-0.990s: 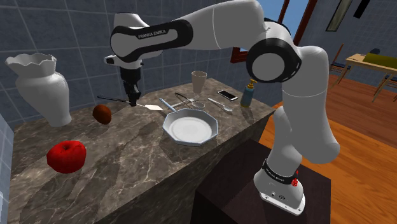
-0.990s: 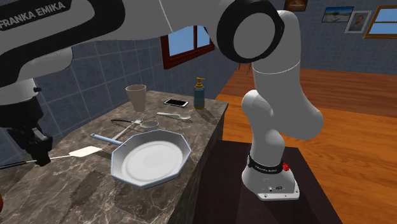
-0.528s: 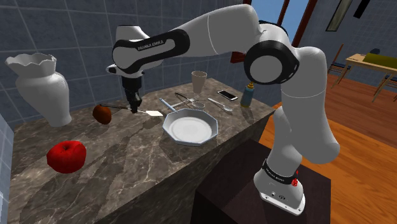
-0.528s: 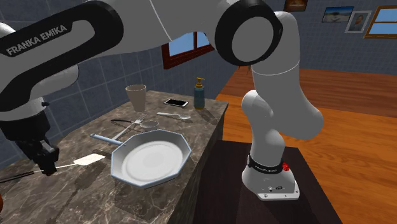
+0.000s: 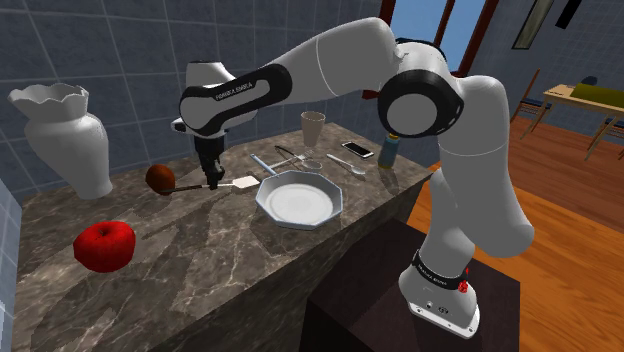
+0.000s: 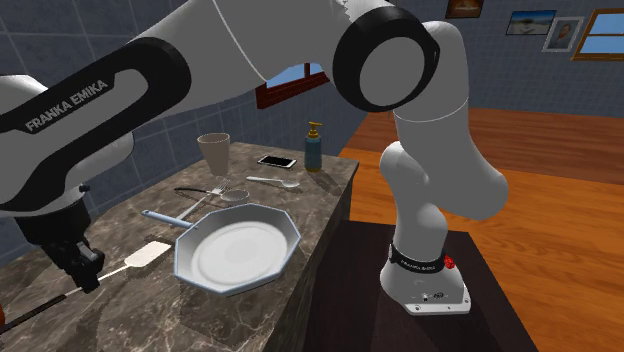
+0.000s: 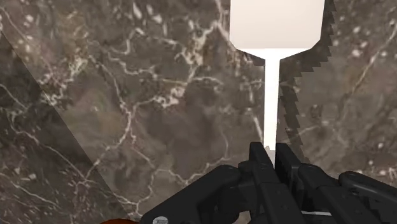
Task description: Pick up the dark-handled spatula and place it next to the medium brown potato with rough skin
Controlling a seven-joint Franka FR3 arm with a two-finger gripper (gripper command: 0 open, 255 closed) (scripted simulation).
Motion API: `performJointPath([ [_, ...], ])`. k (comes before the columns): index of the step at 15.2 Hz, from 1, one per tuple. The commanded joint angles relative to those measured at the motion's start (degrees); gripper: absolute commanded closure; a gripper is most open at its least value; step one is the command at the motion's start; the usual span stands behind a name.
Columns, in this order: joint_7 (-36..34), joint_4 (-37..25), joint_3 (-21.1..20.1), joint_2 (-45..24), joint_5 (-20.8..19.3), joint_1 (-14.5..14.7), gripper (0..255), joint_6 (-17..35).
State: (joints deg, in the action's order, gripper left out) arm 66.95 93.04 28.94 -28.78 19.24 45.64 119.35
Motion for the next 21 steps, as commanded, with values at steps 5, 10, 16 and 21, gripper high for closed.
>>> performJointPath([
  [5, 0.4, 0.3, -0.3, -0.9, 0.5, -0.3, 255, 1.1],
  [10, 0.4, 0.3, -0.3, -0.9, 0.5, -0.3, 0, 1.1],
  [16, 0.1, -0.4, 0.0, 0.0, 0.0, -0.1, 0, -0.3],
  [21, -0.8, -2.6, 0.8, 2.1, -1.4, 0.1, 0, -4.5],
])
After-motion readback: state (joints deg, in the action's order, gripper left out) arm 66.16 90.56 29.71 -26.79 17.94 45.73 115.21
